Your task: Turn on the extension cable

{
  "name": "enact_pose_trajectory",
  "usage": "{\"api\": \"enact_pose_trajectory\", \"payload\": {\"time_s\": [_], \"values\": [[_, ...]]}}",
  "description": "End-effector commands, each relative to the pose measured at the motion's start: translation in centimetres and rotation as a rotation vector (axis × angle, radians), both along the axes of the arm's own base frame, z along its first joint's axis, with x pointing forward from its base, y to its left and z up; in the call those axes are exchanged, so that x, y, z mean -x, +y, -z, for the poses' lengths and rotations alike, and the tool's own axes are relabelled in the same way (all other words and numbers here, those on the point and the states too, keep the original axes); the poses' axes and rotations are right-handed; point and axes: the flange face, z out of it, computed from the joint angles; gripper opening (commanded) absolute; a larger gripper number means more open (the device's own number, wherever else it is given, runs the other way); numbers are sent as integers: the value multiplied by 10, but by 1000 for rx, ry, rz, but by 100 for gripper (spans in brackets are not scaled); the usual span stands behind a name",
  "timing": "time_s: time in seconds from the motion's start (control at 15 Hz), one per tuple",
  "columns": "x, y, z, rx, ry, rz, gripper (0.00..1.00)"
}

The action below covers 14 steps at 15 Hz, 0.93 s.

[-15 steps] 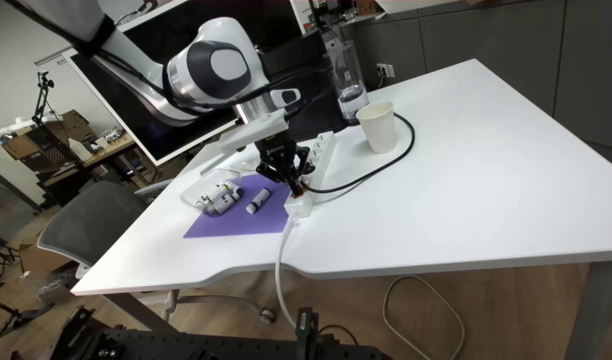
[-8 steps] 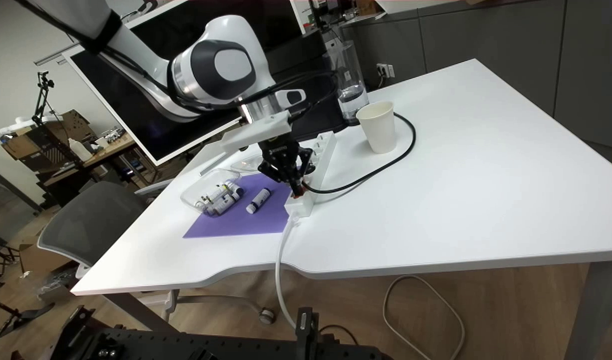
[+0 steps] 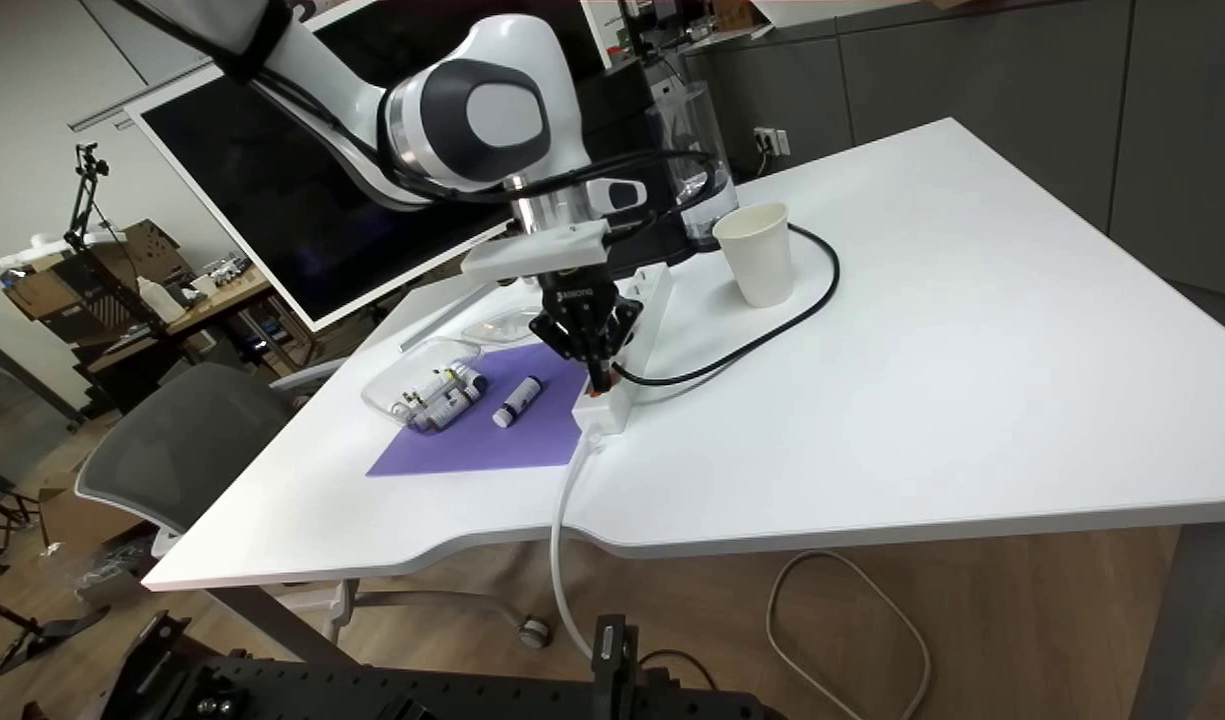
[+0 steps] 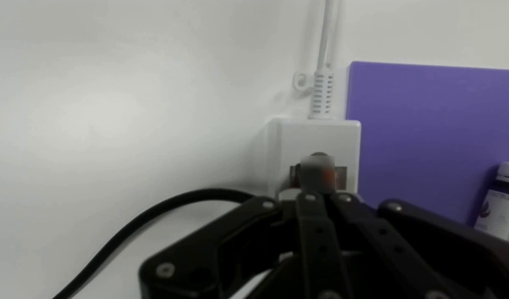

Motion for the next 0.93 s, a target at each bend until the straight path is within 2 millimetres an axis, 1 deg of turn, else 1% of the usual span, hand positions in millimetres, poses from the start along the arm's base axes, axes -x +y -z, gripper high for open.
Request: {"api": "enact_pose_trajectory", "payload": {"time_s": [0.0,0.33,0.4,0.53,0.73,0.87], "values": [[-7,-13,24,73,20,39,0],[-7,-3,40,145,38,66,0],[-7,0,37,143,36,62,0],[-6,6,24,130,36,47,0],[1,20,-8,114,9,8,0],[8,33,-24,111,-1,-21,0]]}}
